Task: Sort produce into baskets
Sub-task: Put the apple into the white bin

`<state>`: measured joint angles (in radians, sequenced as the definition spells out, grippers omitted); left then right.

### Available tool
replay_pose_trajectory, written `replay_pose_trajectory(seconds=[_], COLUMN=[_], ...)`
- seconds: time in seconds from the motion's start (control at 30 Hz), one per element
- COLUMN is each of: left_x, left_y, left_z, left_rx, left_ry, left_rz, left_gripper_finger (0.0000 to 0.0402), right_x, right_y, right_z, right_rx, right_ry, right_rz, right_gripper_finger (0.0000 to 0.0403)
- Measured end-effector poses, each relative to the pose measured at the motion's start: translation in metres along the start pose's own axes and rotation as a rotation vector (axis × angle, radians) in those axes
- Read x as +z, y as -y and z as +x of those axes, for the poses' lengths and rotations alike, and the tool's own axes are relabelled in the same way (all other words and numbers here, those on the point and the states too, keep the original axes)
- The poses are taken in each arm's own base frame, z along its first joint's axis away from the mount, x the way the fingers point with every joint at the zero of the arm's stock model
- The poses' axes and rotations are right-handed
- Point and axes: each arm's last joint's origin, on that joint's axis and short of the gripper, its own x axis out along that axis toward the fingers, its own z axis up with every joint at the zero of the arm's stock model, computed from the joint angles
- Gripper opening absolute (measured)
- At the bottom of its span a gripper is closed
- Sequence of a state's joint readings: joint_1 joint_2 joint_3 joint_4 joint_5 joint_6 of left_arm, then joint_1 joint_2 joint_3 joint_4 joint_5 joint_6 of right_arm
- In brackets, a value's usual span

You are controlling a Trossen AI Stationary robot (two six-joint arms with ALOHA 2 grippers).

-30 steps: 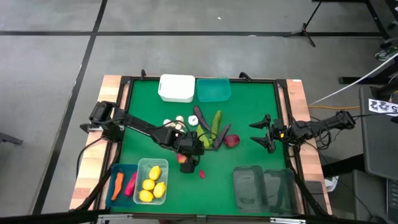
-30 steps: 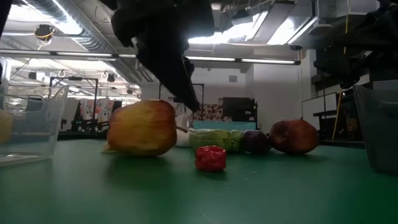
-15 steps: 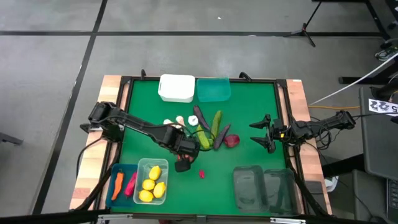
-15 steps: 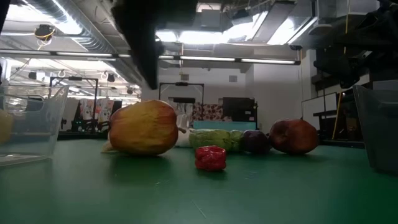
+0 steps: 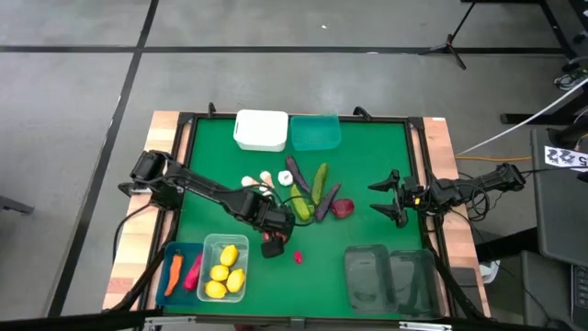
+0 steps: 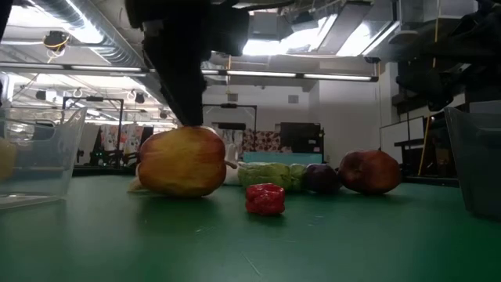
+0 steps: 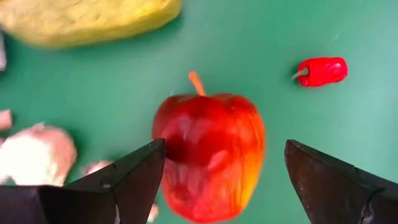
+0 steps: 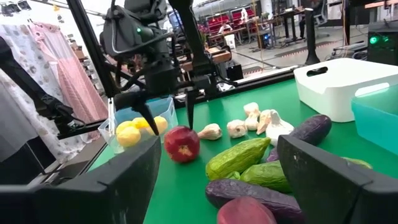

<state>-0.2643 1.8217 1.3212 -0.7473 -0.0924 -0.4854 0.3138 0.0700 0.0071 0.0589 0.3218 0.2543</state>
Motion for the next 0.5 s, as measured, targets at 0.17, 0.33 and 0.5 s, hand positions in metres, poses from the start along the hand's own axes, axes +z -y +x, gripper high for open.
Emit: replay_pose_trajectory(seconds=[0.17,0.33,0.5], left_x=[-0.006,-0.014,-0.015], left_y=[-0.001,-0.004,-0.004], left_z=[0.013,0.022,0.027], left_rx=[-0.026,-0.037,-0.072], left_ry=[0.041,0.05,0.058], left_rz=[0.06,0.06,0.069], left_gripper_finger=[0.0322,0.0322,0.0319], right_x=[0.0,0.0,0.0], right_y=[0.0,0.0,0.0], right_z=[0.0,0.0,0.0], right_rx=[0.0,0.0,0.0], right_ry=[0.0,0.0,0.0], right_rz=[0.0,0.0,0.001], right_gripper_finger=[0.0321,0.0321,0.0321])
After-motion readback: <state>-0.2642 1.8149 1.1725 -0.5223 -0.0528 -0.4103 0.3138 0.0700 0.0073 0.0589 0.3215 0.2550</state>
